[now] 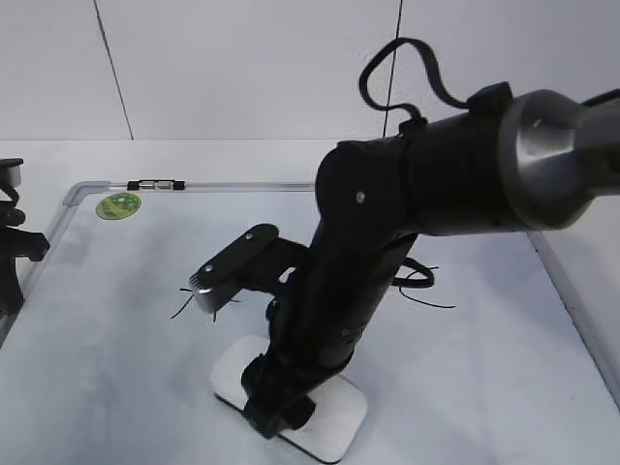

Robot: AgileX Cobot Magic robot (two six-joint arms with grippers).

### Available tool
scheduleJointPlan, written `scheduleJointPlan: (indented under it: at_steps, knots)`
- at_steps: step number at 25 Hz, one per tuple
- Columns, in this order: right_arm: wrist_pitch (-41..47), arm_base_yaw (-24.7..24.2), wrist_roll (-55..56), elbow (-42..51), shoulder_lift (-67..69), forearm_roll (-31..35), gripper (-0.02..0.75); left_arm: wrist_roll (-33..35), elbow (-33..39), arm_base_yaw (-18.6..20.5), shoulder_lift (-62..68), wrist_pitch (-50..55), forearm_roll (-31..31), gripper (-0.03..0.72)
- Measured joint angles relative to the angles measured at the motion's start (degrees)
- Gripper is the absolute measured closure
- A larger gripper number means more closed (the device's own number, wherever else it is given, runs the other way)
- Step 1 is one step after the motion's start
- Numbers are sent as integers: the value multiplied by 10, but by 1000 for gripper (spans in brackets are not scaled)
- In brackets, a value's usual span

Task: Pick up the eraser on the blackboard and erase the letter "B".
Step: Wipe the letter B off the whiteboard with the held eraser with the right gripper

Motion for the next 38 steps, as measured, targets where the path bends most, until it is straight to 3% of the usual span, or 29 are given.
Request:
scheduleJointPlan:
  at_steps: [8, 18, 25, 38]
  knots:
    - [-12, 89, 16, 0, 0, -31, 221, 0, 0, 0, 0, 0, 0, 659]
    - [-22, 108, 237, 0, 3, -171, 221, 0, 0, 0, 0, -2, -2, 659]
    - [-23, 83, 287, -5, 8, -171, 222, 1, 0, 0, 0, -10, -5, 659]
    - [-36, -29, 301, -7, 10, -171, 222, 2, 0, 0, 0, -12, -8, 659]
